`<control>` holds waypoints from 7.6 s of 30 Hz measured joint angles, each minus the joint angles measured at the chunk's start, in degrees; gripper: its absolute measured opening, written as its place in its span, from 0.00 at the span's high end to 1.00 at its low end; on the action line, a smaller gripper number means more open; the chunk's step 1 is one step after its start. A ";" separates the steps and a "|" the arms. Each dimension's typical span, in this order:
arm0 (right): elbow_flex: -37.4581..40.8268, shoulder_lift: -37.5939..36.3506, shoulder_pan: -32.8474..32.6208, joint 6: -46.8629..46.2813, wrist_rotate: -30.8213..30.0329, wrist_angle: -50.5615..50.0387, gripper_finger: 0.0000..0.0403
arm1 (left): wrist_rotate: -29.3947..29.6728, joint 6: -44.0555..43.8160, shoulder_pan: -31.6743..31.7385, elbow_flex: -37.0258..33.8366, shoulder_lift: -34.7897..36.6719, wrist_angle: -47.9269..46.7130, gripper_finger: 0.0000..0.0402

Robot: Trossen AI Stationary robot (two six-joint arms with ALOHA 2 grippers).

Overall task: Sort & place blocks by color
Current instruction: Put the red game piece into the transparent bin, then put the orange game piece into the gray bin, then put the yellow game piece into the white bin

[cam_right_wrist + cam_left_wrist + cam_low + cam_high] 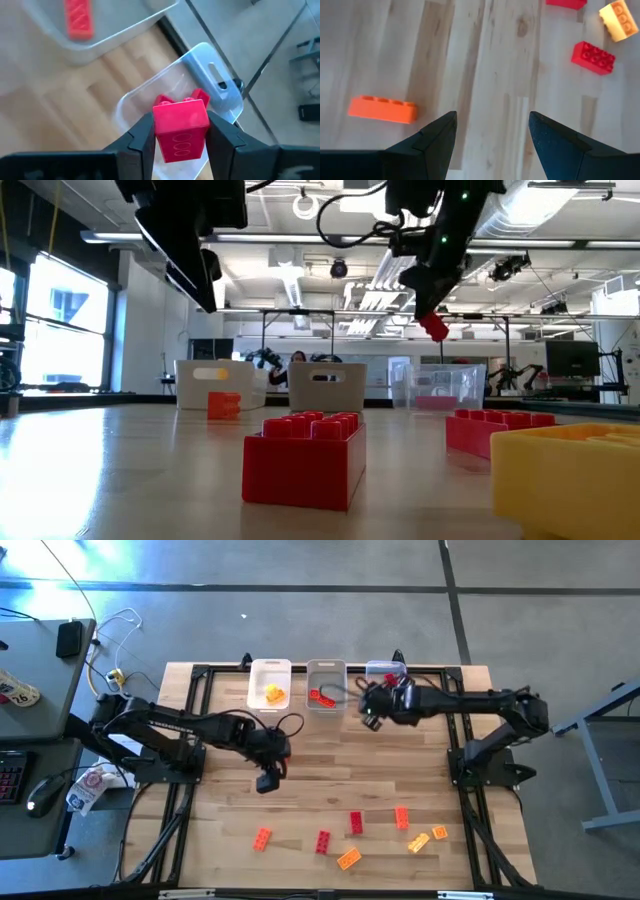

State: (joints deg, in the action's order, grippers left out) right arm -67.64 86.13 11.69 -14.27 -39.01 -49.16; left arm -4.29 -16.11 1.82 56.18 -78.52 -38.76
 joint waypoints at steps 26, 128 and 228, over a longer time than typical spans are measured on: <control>-0.02 7.34 19.07 -1.76 19.88 3.97 0.63 | 8.98 -29.48 -22.12 0.00 0.00 -1.58 0.41; -9.09 5.31 -16.39 -1.18 39.04 -3.59 0.53 | 27.34 -30.40 -15.49 -0.10 -9.83 2.95 0.72; -9.05 22.14 -46.89 2.32 40.54 23.95 0.53 | 13.42 -6.17 15.09 0.04 -3.19 7.86 0.44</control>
State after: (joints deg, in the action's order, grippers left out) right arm -76.69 108.26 -35.20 -11.95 1.53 -25.21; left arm 9.13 -22.28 16.91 56.23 -81.71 -30.90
